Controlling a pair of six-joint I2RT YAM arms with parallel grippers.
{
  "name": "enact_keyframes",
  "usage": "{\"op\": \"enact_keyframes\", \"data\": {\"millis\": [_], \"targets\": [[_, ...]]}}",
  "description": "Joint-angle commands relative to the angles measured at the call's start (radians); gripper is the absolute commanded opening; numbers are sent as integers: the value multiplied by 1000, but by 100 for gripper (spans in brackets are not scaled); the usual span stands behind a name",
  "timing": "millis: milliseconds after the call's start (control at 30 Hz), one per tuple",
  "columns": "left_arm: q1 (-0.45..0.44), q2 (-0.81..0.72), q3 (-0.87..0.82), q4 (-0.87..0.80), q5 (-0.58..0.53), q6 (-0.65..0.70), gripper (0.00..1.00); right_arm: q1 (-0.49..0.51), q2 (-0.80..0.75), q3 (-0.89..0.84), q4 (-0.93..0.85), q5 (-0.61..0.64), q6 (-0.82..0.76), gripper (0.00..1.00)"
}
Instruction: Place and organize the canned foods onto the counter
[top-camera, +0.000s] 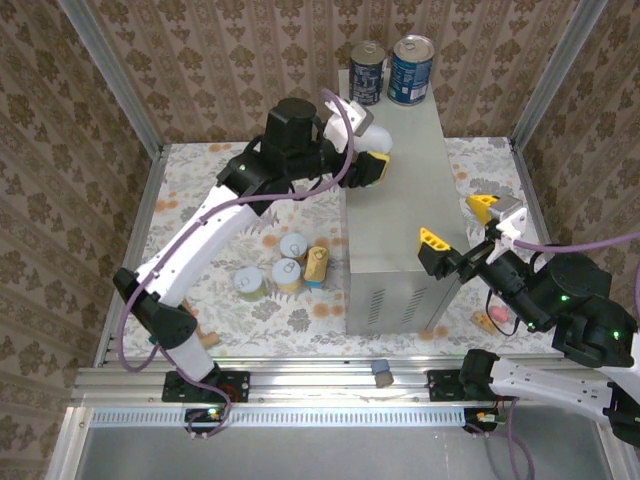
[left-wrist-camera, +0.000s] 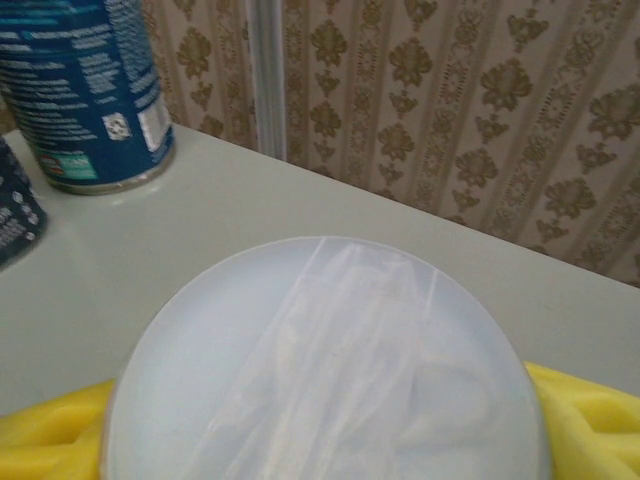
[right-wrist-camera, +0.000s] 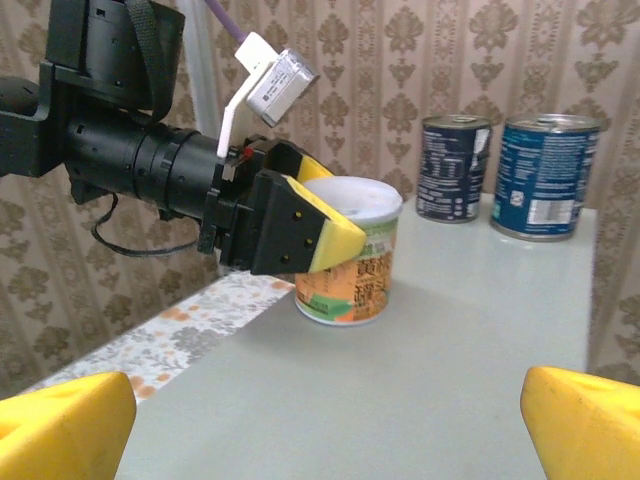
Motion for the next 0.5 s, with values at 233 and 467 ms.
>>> {"op": "enact_keyframes", "data": {"millis": [233, 467], "targets": [[83, 143, 205, 119, 9, 2, 66, 4, -7, 21, -49, 144, -67, 100], [109, 230, 288, 117, 32, -19, 69, 4, -16, -1, -42, 161, -81, 100]]}}
